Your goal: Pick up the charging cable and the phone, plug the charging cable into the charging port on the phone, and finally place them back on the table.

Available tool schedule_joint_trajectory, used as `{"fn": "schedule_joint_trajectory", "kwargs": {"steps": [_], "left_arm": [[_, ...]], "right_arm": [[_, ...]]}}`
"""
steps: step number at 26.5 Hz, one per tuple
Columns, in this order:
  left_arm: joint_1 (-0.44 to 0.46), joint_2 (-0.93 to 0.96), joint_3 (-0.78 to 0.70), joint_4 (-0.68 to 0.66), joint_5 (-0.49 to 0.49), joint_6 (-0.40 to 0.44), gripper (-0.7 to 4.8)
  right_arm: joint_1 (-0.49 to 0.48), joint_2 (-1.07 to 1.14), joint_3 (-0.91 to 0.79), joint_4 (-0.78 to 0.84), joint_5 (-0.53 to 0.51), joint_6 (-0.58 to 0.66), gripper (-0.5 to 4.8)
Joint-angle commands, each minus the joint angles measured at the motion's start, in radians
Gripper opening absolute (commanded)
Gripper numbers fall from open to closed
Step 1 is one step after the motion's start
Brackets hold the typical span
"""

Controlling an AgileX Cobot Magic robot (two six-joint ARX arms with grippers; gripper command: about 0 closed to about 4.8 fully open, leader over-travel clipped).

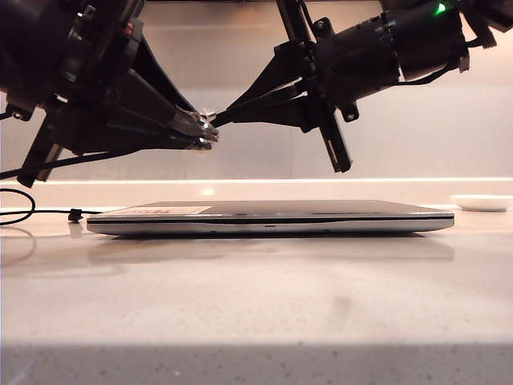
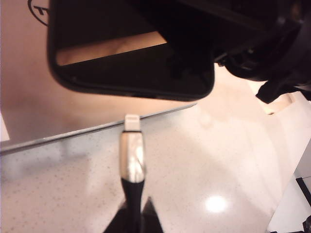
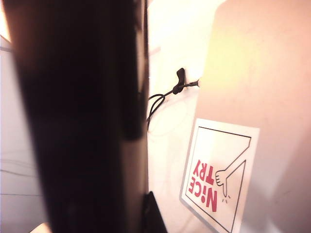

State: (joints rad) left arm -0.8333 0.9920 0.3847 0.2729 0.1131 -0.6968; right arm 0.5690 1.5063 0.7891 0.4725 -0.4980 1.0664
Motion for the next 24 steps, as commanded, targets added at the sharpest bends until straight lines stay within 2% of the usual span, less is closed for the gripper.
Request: {"fn": "schedule_joint_trajectory", "kwargs": {"steps": [1, 24], "left_arm": [[-0.002, -0.001, 0.0, 0.014, 0.004, 0.0, -0.06], [-0.002, -0.001, 0.0, 0.013, 0.004, 0.001, -0.06]], "right_arm": [[0.003, 0.0, 0.007, 0.056, 0.003, 0.005, -0.05], [0.037, 0.011, 0.008, 0.06, 0.006, 0.011, -0.06]]}}
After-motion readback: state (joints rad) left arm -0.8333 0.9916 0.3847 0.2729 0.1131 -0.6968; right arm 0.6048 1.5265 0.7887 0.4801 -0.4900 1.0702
